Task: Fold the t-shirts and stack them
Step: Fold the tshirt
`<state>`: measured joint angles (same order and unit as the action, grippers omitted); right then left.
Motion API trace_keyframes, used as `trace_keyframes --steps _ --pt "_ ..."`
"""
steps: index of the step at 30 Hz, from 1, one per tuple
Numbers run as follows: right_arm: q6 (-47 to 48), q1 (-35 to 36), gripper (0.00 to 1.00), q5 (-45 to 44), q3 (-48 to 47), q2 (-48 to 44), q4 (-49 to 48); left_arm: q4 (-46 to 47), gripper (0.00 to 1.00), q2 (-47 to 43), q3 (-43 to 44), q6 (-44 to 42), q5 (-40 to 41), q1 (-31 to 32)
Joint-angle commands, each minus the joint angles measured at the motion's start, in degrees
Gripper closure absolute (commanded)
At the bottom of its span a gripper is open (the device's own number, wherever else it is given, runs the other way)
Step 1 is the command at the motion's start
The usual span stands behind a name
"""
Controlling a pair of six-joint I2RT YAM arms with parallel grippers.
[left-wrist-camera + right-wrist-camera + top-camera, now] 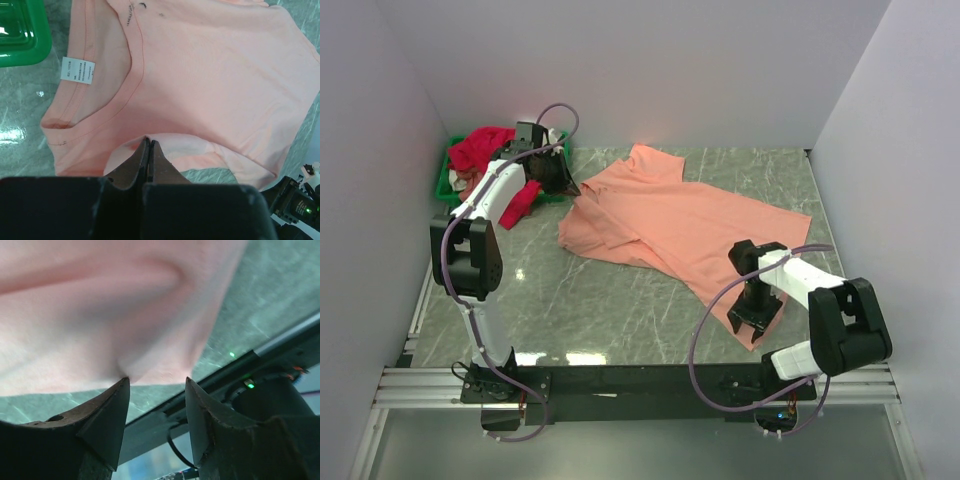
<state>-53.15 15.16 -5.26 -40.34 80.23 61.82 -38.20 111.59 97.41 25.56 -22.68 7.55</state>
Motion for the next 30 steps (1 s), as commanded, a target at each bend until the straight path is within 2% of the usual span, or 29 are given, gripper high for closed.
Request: trace_keyframes --steps 1,8,15,20,24,27,30 --pt "-2.0 0.6 0.45 0.1 1.1 1.1 -3.5 1.6 1.0 -2.7 2.0 -0.7 -1.1 -0.4" --pt "-2.9 1.9 0.47 -0.8 2.7 2.6 -5.0 1.6 1.0 -2.9 2.0 -0.7 -1.1 -0.8" --pt "-3.9 3.8 0.67 -1.3 2.2 4.1 -5.7 1.8 1.0 -3.1 1.6 -0.7 -1.1 -1.2" --pt "-4.2 6.2 0.76 -1.4 0.8 5.5 -6.4 1.6 1.0 -3.0 1.7 -0.6 -1.4 -1.2" --pt "-4.1 7.4 0.9 -1.5 -0.4 7.5 -6.5 1.6 1.0 -3.1 1.7 -0.7 -1.1 -1.4" --pt "-3.4 8.5 0.95 -1.2 -1.3 8.5 -7.5 1.5 1.0 -3.1 1.6 -0.8 -1.0 -1.7" --pt "-2.8 9.6 0.96 -1.3 -3.2 10.1 -7.8 1.6 1.0 -3.3 1.1 -0.9 -0.4 -2.4"
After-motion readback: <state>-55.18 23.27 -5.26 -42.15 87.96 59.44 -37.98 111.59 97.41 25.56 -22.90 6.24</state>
